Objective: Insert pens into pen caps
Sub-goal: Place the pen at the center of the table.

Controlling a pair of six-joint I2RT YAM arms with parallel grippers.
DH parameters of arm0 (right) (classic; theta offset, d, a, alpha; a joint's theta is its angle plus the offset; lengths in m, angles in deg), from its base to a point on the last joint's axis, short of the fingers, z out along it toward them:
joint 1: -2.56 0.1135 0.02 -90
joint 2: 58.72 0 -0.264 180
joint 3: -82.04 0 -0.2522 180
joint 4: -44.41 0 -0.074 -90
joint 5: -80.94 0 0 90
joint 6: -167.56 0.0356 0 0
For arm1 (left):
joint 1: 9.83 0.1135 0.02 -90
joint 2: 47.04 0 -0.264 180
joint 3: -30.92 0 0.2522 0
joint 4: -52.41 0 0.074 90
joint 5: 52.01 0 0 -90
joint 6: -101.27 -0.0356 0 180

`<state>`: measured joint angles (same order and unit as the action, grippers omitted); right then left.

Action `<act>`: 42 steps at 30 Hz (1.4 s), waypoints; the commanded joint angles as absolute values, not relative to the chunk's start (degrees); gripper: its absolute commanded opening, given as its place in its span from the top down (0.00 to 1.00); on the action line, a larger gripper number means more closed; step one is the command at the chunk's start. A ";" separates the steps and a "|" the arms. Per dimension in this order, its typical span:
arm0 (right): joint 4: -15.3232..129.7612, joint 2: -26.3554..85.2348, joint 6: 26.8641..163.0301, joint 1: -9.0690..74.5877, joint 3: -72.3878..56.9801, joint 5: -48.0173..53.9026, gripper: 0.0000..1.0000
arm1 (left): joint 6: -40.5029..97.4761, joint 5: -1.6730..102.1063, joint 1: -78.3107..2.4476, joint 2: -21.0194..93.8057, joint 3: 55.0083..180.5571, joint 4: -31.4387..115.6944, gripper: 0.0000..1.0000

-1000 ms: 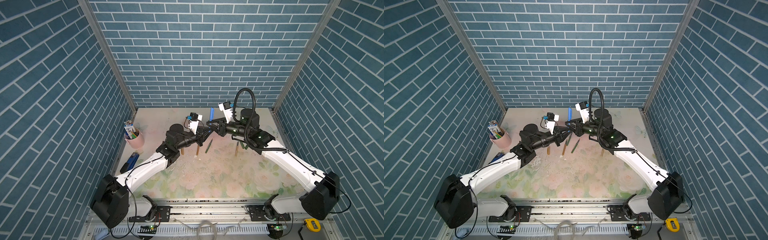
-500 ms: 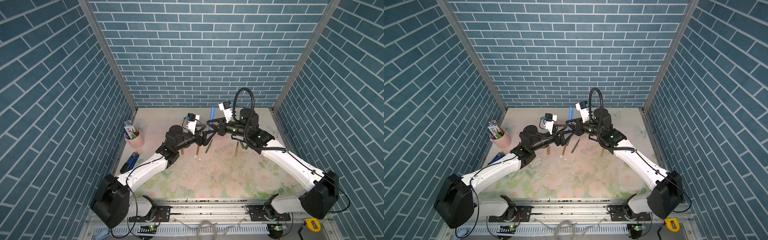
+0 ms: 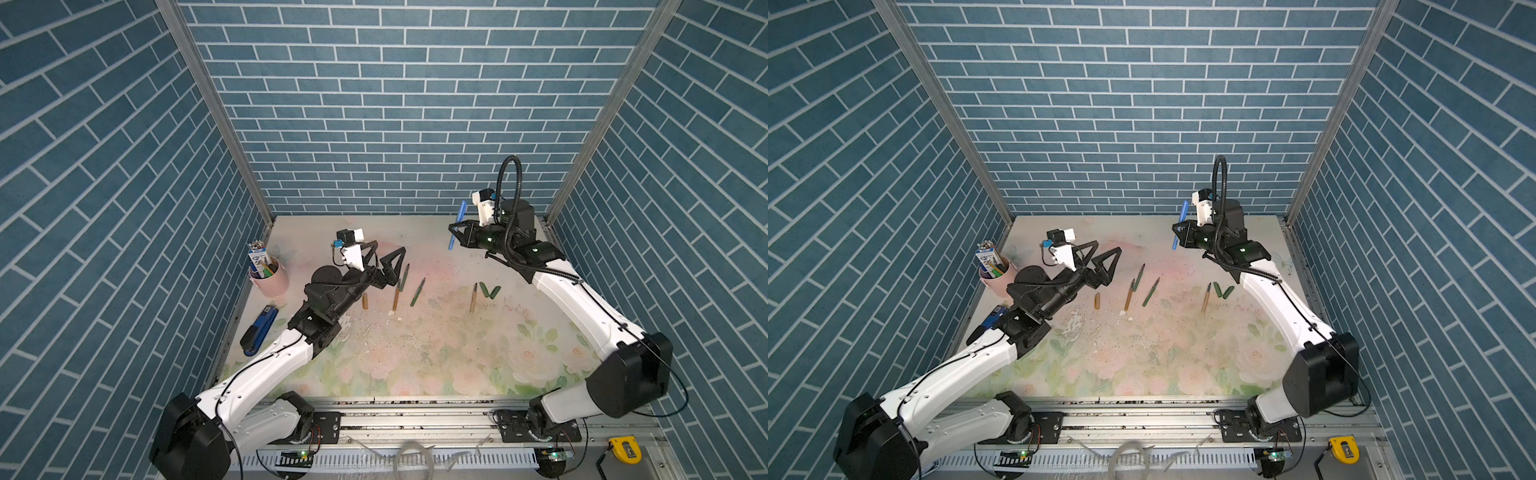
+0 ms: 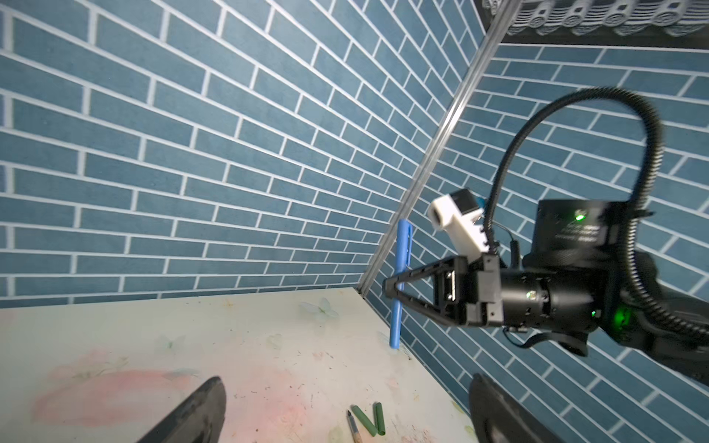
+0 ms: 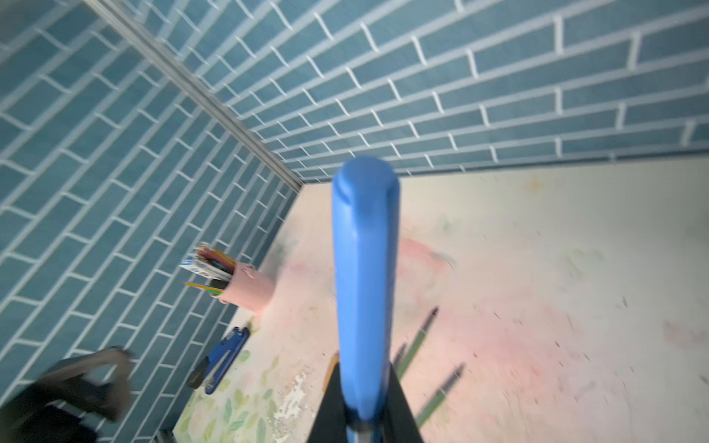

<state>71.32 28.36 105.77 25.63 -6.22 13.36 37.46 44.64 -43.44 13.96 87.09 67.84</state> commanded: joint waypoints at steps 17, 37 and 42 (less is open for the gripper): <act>95.60 60.53 101.84 24.18 3.89 5.76 0.94 | 37.62 42.54 -42.44 16.57 90.43 58.62 0.01; 98.86 65.99 104.25 24.98 8.79 -0.20 0.86 | 37.11 42.84 -41.52 16.96 91.04 57.58 0.01; 98.68 65.82 105.14 25.51 8.80 0.38 0.83 | 37.05 42.65 -41.13 16.59 91.18 57.06 0.01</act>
